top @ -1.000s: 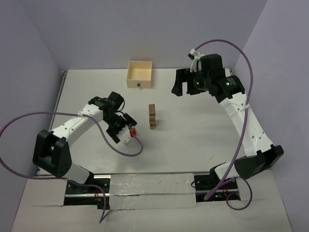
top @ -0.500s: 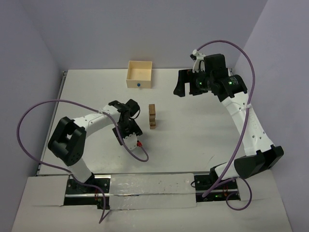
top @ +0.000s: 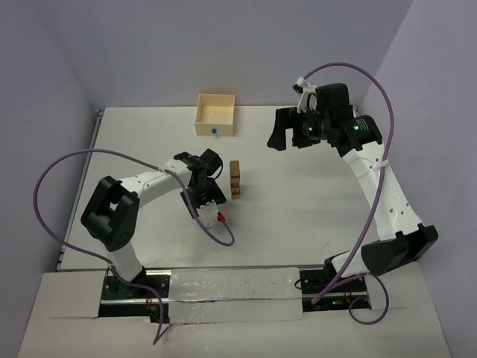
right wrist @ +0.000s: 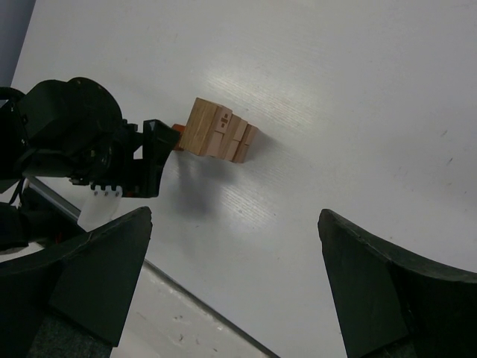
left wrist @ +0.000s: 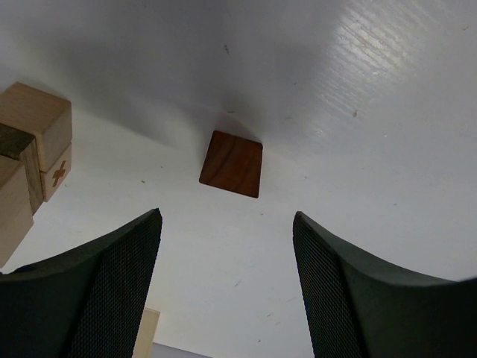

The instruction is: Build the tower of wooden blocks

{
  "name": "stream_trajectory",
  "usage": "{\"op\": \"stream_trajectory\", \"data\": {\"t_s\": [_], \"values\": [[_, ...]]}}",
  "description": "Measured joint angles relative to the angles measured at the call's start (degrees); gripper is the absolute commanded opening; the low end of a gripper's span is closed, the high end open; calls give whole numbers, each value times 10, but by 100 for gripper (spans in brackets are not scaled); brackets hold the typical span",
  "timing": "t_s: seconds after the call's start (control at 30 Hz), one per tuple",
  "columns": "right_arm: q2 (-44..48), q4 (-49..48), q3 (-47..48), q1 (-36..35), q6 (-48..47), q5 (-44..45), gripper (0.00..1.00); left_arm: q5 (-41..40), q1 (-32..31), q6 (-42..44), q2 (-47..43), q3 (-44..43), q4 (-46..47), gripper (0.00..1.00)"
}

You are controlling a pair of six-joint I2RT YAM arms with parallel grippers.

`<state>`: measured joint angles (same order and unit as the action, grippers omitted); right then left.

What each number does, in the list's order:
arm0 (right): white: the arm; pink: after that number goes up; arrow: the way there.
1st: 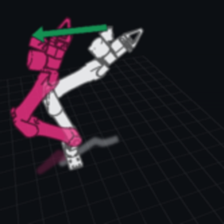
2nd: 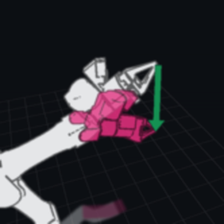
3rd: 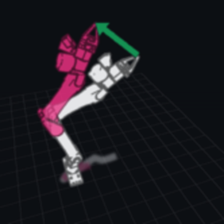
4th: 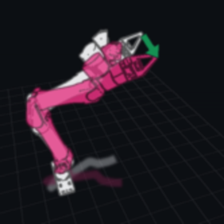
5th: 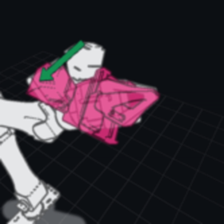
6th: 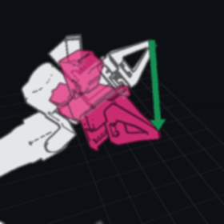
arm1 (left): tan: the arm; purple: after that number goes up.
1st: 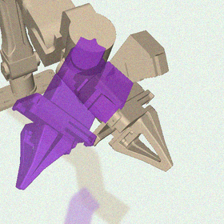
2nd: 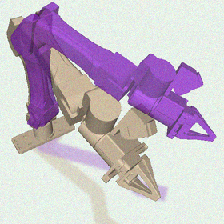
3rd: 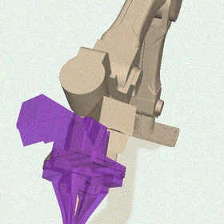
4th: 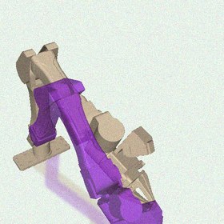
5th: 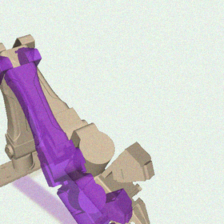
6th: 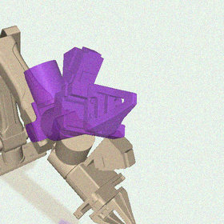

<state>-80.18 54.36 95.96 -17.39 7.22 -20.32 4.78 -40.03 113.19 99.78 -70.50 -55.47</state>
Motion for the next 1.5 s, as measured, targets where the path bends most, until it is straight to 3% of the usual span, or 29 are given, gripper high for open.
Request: {"op": "stream_trajectory", "data": {"t_s": [0.83, 1.5], "values": [[-15, 18, -8, 26, -12, -33, 100, 19, -15, 0, 30, 4, 1, 68], [-19, 24, -8, 31, -14, -43, 100, 19, -15, 1, 43, 9, 11, 41]]}}
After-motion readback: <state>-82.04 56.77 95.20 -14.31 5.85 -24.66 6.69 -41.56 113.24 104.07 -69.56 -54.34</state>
